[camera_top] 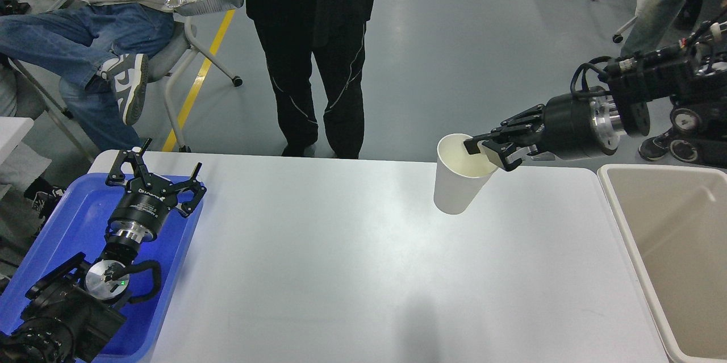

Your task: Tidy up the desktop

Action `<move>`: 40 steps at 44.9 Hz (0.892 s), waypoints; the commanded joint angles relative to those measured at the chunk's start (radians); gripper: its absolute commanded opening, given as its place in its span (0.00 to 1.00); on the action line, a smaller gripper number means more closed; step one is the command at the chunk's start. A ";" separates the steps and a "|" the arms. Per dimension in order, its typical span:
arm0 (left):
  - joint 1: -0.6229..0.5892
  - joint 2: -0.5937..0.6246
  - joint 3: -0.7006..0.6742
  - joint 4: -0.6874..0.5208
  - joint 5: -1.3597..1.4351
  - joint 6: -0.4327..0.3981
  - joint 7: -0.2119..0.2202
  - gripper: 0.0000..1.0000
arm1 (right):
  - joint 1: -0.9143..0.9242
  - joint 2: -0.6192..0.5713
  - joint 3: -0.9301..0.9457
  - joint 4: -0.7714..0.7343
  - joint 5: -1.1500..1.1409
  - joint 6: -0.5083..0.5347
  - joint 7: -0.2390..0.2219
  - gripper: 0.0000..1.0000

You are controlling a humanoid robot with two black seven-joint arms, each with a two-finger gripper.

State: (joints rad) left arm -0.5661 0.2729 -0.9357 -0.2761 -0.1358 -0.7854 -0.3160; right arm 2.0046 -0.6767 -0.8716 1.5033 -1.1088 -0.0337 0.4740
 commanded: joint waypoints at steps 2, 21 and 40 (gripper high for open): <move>0.000 0.000 0.000 0.000 -0.001 0.000 0.000 1.00 | 0.002 -0.049 0.013 -0.006 0.003 0.014 -0.002 0.00; 0.000 0.000 0.000 0.000 0.001 0.000 0.000 1.00 | -0.142 -0.224 0.115 -0.092 0.026 0.008 0.002 0.00; 0.000 0.000 0.000 0.000 -0.001 0.000 0.000 1.00 | -0.389 -0.426 0.351 -0.181 0.162 0.012 0.002 0.00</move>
State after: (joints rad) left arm -0.5650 0.2731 -0.9357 -0.2762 -0.1362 -0.7854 -0.3160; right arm 1.7389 -1.0057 -0.6289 1.3725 -1.0273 -0.0235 0.4752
